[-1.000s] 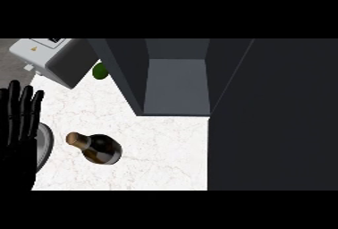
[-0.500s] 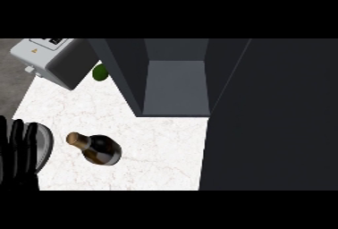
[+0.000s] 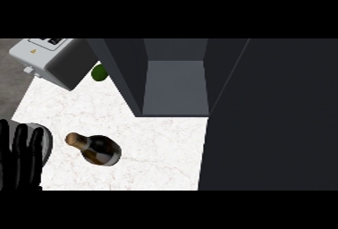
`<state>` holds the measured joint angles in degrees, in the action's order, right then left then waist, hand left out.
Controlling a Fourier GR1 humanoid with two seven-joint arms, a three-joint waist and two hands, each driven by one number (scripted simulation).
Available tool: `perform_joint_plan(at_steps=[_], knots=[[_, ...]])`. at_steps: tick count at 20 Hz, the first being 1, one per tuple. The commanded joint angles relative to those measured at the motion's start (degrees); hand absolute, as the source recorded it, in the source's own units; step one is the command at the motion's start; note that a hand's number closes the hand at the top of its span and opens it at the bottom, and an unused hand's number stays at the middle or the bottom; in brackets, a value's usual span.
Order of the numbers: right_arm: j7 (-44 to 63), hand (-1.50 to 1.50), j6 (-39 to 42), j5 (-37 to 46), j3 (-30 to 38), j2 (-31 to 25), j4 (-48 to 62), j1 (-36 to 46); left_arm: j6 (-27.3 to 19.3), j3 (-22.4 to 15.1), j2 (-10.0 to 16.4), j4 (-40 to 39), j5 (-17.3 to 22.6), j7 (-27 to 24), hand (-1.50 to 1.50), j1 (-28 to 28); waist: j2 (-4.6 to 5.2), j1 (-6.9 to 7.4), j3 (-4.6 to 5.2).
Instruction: Pick up the wine, place it into the cabinet and close the cabinet
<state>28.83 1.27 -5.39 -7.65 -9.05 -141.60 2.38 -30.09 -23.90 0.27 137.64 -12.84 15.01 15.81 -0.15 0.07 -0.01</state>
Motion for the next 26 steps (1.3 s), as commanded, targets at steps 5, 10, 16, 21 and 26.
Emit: perform_joint_plan(at_steps=[5, 10, 16, 21, 26], knots=[[14.57, -1.50, -4.22, -2.65, 1.64, -1.03, -6.73, 9.41, -4.96, -4.14, -0.26, 3.09, -10.06, 10.53, -1.50, -5.96, 0.00, -0.05, -0.02], [18.61, -1.50, -7.22, 1.29, 0.46, -0.36, -8.75, 13.00, -4.69, -0.09, 0.81, 0.33, -9.31, 12.61, -1.50, -9.66, -0.05, -0.30, 0.01], [20.58, -1.50, -6.07, -3.39, 4.76, -1.62, -8.61, 14.43, -6.16, 0.23, 0.53, -0.12, -10.68, 15.82, -1.50, -9.79, -0.03, -0.16, -0.02], [26.16, -1.50, -8.78, -0.21, 4.47, -2.21, -5.59, 23.94, -6.49, 5.62, 1.09, -4.40, -7.01, 12.54, -1.50, -11.78, 0.01, -0.08, 0.08], [33.69, -1.50, -9.65, -1.99, 5.71, -4.22, -10.52, 26.32, -7.60, 7.31, 0.51, -6.42, -7.10, 10.69, -1.50, -10.93, -0.11, -0.45, 0.08]])
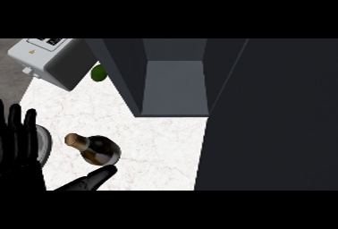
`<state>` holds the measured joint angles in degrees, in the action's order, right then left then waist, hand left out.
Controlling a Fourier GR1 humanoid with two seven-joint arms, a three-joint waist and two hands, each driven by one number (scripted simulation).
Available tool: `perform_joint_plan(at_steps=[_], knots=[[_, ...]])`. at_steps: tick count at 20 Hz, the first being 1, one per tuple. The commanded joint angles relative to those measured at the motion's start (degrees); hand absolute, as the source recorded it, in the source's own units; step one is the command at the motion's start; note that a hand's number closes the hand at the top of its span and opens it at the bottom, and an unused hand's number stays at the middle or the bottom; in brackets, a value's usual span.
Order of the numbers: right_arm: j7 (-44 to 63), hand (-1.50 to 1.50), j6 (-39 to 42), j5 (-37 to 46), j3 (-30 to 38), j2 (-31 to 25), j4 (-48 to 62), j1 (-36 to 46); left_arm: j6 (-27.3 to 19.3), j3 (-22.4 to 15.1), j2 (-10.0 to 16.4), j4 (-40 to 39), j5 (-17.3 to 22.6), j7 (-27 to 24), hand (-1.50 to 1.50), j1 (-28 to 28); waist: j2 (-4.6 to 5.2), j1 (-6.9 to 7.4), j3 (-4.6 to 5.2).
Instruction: Pick up the wine, place it into the cabinet and close the cabinet
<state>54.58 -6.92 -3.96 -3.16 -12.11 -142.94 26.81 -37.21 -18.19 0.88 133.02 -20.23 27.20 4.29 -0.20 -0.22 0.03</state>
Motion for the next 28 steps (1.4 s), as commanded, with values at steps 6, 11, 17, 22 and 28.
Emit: perform_joint_plan(at_steps=[6, 11, 17, 22, 28], knots=[[6.32, -1.50, -0.92, -3.17, 1.43, -0.95, -7.60, 2.05, -0.69, 1.03, -0.45, -3.95, 4.49, -7.82, -1.50, 6.29, -0.01, 0.08, 0.02], [7.64, -1.50, -1.89, -3.89, 2.55, -0.97, -7.82, 3.65, 1.19, 3.73, -0.16, -9.62, 9.96, -14.15, -1.50, 7.40, -0.02, -0.03, 0.03], [9.80, -1.50, -0.86, -7.42, 6.60, -3.40, -5.98, 7.52, 0.33, 5.14, -0.85, -17.90, 16.57, -23.01, -1.50, 9.55, -0.02, -0.16, 0.05], [8.15, -1.50, -1.32, -5.37, 4.83, -2.01, -7.79, 4.72, 1.21, 6.34, -0.87, -20.23, 20.94, -29.44, -1.50, 13.19, 0.00, -0.04, 0.01], [7.24, -1.50, -1.89, -4.47, 3.56, -1.20, -4.91, 5.14, 4.34, 7.33, -0.87, -26.72, 26.25, -38.85, -1.50, 15.11, 0.05, 0.17, 0.00]])
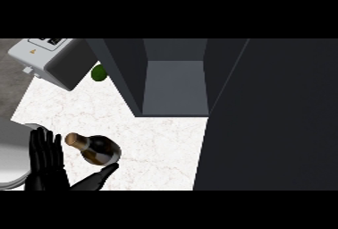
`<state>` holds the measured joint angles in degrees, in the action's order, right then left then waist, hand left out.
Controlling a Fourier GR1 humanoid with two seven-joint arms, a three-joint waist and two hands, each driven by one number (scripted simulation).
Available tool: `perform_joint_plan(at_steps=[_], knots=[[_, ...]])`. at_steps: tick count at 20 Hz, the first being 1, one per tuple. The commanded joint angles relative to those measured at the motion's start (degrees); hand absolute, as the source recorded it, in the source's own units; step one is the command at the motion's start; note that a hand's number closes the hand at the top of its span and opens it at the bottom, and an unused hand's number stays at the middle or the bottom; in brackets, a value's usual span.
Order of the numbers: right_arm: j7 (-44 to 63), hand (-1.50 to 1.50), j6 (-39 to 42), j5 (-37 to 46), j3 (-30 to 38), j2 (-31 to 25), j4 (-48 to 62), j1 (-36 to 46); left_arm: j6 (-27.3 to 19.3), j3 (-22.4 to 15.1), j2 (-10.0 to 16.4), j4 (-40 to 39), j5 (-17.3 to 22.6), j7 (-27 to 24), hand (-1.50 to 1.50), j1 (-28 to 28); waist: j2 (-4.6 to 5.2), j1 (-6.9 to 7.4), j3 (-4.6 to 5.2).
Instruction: Pick up the wine, place it into the cabinet and close the cabinet
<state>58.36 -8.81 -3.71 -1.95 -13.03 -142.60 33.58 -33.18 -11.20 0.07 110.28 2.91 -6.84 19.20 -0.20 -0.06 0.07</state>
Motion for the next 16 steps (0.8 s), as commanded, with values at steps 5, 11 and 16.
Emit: perform_joint_plan(at_steps=[5, 11, 16], knots=[[6.90, -1.50, -1.75, -1.45, -0.78, -0.46, -7.81, 0.31, 2.97, 3.19, -0.07, -9.96, 6.50, -7.64, -1.50, -1.96, 0.00, -0.15, -0.02], [4.19, -1.50, -2.39, 1.46, -4.46, 0.98, -6.96, -0.37, 7.14, 5.84, -0.07, -18.53, 12.82, -15.81, -1.50, -1.55, 0.04, -0.05, 0.00], [3.89, -1.50, 0.47, -6.38, 3.47, -2.05, -5.97, -1.16, 9.12, 4.77, -0.07, -27.97, 16.16, -23.96, -1.50, -1.24, 0.09, -0.12, -0.05]])
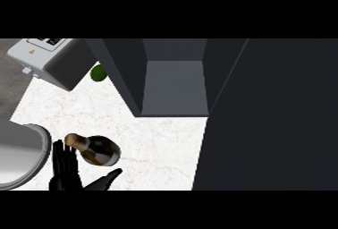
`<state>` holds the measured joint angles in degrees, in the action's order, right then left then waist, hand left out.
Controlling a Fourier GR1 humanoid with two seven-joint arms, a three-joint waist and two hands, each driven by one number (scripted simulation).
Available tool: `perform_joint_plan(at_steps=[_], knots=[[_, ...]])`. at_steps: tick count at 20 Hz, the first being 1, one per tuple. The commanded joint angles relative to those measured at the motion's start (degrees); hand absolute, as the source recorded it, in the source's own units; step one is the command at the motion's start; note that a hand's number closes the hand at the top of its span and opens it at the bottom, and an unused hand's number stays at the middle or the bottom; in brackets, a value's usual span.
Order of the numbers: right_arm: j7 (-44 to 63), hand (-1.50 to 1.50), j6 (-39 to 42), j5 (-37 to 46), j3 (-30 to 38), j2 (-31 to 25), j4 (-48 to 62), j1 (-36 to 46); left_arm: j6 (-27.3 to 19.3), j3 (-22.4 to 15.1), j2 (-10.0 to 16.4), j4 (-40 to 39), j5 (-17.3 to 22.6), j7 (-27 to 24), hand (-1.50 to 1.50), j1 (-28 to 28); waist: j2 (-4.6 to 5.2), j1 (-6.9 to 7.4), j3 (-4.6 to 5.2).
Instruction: Pick up the wine, place it into the cabinet and close the cabinet
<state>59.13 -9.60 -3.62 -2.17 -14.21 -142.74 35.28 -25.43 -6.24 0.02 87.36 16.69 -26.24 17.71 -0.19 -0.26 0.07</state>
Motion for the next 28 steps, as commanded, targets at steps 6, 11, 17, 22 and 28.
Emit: perform_joint_plan(at_steps=[6, 11, 17, 22, 28], knots=[[4.06, -1.50, -0.46, -1.29, -1.74, 0.18, -8.19, -3.20, 5.66, 3.22, 0.76, -7.30, 6.13, -3.81, -1.50, -2.87, 0.00, 0.09, -0.05], [5.83, -1.50, -2.58, -0.45, -1.15, 0.24, -6.34, 0.71, 11.98, 5.49, 0.00, -17.94, 10.38, -11.79, -1.50, -4.29, -0.01, 0.07, -0.01], [6.05, -1.50, -0.38, -4.35, 1.02, -0.92, -9.80, -3.84, 13.03, 8.42, 2.49, -24.20, 9.69, -11.42, -1.50, -12.34, 0.01, -0.29, -0.07], [6.93, -1.50, -3.70, 0.54, -3.22, 0.35, -7.22, 1.22, 16.80, 9.61, 0.66, -34.29, 8.76, -19.75, -1.50, -14.42, 0.01, -0.13, 0.01], [7.04, -1.50, -3.05, -2.08, -1.25, -0.17, -9.30, -1.77, 19.15, 9.33, 0.02, -36.03, 11.43, -18.98, 1.50, -18.68, -0.02, -0.33, -0.03]])
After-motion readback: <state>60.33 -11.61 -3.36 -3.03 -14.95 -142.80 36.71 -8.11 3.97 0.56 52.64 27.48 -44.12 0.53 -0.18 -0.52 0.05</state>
